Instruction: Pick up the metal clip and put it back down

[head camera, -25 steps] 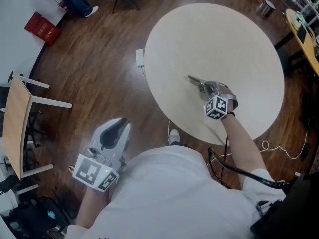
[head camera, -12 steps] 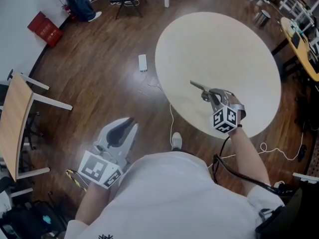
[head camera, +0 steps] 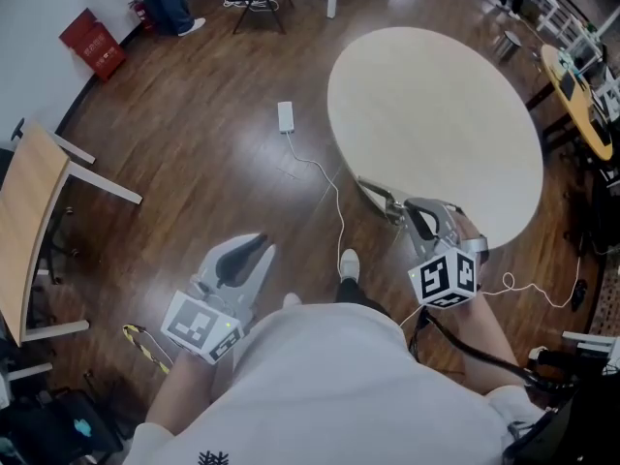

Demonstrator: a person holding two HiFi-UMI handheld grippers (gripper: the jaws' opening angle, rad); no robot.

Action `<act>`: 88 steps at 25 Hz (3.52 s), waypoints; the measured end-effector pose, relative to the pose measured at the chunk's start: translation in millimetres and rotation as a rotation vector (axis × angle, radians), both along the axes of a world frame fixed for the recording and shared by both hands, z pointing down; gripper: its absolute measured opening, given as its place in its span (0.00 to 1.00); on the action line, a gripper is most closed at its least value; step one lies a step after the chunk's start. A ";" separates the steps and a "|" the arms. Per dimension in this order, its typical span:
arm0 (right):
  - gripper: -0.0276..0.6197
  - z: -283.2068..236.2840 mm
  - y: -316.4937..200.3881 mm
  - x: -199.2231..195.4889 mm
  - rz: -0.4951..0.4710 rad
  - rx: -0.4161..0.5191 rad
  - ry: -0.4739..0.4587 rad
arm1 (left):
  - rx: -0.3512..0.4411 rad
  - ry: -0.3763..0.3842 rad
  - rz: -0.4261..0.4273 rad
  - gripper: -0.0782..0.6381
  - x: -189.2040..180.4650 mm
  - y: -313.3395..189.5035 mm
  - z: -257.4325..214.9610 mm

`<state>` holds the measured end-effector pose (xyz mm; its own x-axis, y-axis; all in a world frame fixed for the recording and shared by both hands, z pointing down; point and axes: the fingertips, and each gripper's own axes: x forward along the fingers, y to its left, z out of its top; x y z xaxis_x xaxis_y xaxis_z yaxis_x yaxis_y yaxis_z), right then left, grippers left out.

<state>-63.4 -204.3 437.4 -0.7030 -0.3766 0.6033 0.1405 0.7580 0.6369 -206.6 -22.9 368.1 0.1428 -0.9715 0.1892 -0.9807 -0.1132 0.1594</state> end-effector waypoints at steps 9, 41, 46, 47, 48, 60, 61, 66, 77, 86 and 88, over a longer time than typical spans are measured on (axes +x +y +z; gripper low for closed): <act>0.05 -42.3 82.6 2.2 0.004 -0.023 -0.036 | -0.007 0.017 0.053 0.16 -0.4 29.2 15.4; 0.05 202.6 -266.2 109.3 0.380 -0.014 0.122 | -0.077 -0.049 0.105 0.17 47.6 -145.6 -23.4; 0.05 220.0 -267.8 105.9 0.386 -0.013 0.127 | -0.122 -0.054 0.111 0.17 50.0 -158.5 -21.8; 0.05 222.8 -267.5 106.1 0.384 -0.011 0.128 | -0.127 -0.053 0.112 0.17 51.2 -161.2 -21.7; 0.05 225.4 -267.1 106.1 0.383 -0.006 0.127 | -0.132 -0.053 0.114 0.17 52.4 -163.6 -21.6; 0.29 247.3 -253.6 104.6 0.373 -0.126 0.093 | -0.157 -0.037 0.117 0.17 60.7 -162.5 -15.1; 0.31 244.5 -253.7 105.9 0.385 -0.136 0.084 | -0.156 -0.034 0.119 0.17 59.3 -159.7 -13.7; 0.34 212.5 -237.7 104.8 0.445 -0.157 0.032 | -0.122 -0.040 0.143 0.17 46.2 -137.6 -14.9; 0.34 128.4 -56.7 75.5 0.505 -0.249 -0.094 | 0.036 -0.045 0.423 0.17 53.2 -34.5 -24.3; 0.34 76.0 146.4 43.7 0.471 -0.481 -0.178 | -0.009 -0.002 0.633 0.17 82.6 54.6 2.5; 0.34 59.0 165.1 44.7 0.464 -0.474 -0.219 | -0.006 -0.003 0.658 0.17 91.0 65.9 6.0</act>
